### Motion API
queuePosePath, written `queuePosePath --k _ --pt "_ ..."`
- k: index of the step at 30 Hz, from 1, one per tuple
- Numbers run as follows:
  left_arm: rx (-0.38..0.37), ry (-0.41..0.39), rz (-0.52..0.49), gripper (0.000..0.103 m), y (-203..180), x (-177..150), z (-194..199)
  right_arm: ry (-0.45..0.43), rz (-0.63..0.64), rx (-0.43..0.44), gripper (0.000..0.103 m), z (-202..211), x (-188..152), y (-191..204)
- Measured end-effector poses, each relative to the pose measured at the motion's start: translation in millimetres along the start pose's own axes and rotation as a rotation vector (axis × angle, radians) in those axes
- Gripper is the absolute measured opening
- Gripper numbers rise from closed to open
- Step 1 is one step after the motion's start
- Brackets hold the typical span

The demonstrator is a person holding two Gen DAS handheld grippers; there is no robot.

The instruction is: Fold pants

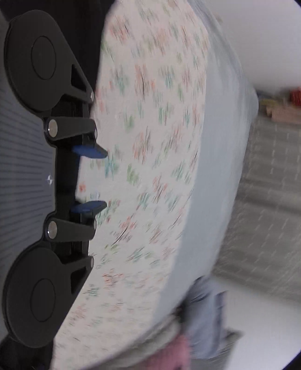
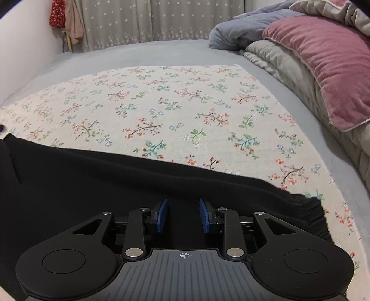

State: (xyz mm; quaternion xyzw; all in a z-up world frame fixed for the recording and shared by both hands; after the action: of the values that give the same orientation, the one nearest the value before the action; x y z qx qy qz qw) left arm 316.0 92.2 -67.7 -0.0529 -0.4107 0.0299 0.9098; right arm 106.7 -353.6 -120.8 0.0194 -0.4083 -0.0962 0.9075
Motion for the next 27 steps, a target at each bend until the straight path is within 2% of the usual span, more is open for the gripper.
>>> queuePosePath --k 2,4,5,7,9,11,14,16,19,20,22,24,27 --pt "0.022 0.034 0.078 0.072 33 -5 19 -0.056 0.036 -0.008 0.030 10 3 7" --pt "0.073 0.070 0.138 0.073 65 -15 35 -0.105 0.053 0.031 0.033 20 7 13" --pt "0.103 0.087 0.159 0.074 79 -21 41 -0.101 0.052 0.060 0.033 20 7 15" --pt "0.155 0.113 0.199 0.074 106 -30 53 -0.034 0.059 0.081 0.033 10 4 21" --pt "0.179 0.137 0.258 0.074 129 -35 64 0.051 0.101 0.051 0.033 -5 -3 29" --pt "0.174 0.153 0.300 0.075 149 -34 73 0.046 0.126 0.031 0.034 -6 -5 33" --pt "0.234 0.168 0.280 0.081 165 -23 92 0.036 0.057 0.051 0.038 -8 -2 22" --pt "0.262 0.146 0.252 0.084 175 -12 108 0.029 0.046 0.048 0.039 -9 -3 18" --pt "0.301 0.091 0.225 0.100 185 -5 124 0.026 0.075 0.021 0.041 -9 -3 23" --pt "0.315 0.083 0.212 0.103 185 -8 122 0.026 0.085 0.012 0.042 -10 -3 25" --pt "0.303 0.131 0.204 0.103 183 -24 103 0.025 0.094 0.000 0.042 -10 -3 29" --pt "0.262 0.196 0.249 0.103 180 -47 79 0.021 0.090 -0.002 0.042 -10 -4 28" --pt "0.220 0.190 0.328 0.103 178 -69 60 0.013 0.079 0.004 0.043 -11 -5 27"
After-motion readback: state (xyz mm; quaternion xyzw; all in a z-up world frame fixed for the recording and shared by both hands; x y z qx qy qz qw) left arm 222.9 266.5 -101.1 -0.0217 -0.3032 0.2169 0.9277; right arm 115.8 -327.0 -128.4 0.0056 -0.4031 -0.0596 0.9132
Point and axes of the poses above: each gripper's, at about its wrist camera, not at the fingertips, and z roughly against the way its jaws point, y to its left, x to its top, the point moved 1 cm from there along -z, roughly the way its jaws point, and after that the axes turned 11 degrees about x, right-handed, at the moved point
